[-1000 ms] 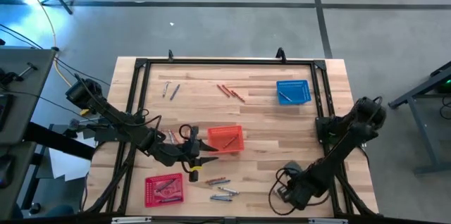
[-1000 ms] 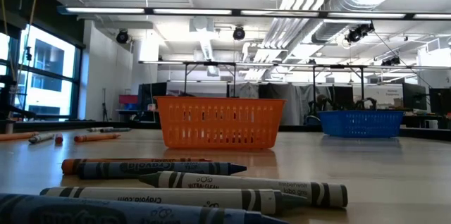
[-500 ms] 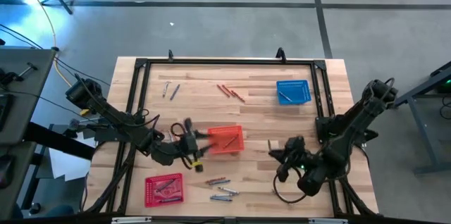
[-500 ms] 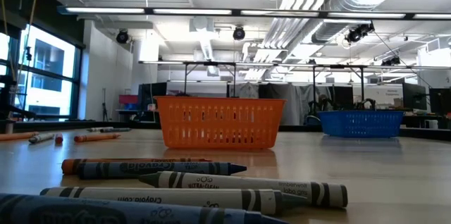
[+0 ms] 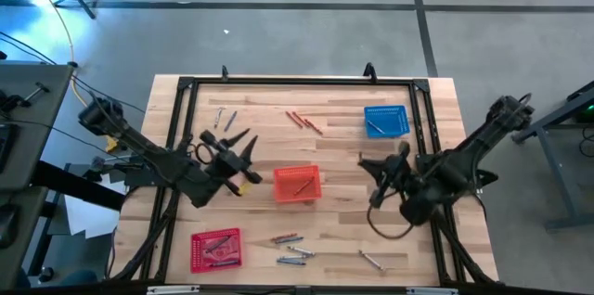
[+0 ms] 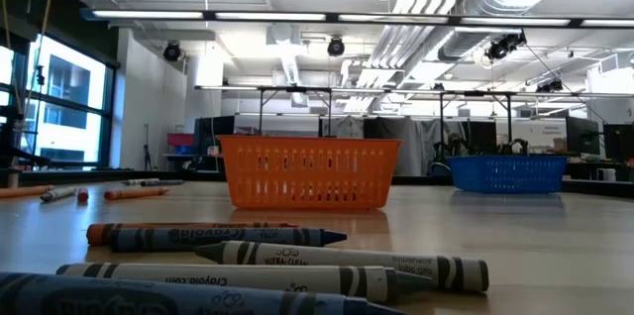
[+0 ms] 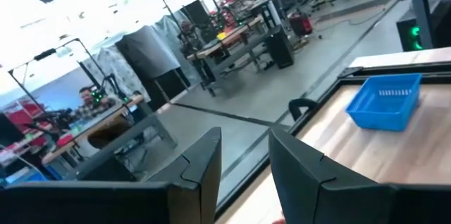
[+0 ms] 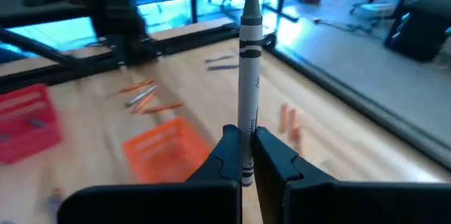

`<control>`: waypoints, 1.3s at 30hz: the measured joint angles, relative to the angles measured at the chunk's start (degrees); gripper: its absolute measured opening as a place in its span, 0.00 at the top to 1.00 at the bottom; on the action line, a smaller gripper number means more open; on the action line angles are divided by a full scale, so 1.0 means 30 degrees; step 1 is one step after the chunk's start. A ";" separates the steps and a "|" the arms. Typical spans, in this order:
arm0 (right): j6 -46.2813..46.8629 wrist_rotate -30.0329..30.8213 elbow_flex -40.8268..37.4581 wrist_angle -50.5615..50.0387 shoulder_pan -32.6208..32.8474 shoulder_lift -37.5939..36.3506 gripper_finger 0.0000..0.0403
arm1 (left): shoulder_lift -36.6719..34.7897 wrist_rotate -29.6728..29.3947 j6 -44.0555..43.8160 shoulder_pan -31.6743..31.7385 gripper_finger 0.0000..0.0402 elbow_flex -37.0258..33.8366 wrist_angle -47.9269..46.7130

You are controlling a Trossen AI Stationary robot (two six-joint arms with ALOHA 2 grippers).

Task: Sort crayons
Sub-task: Put the gray crayon into the blue bin

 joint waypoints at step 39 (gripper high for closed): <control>-0.0206 -0.8513 -0.4135 -0.6270 -1.8399 -0.1522 0.98 | -0.1320 0.1309 -0.2411 0.4020 0.74 -0.0007 -0.4331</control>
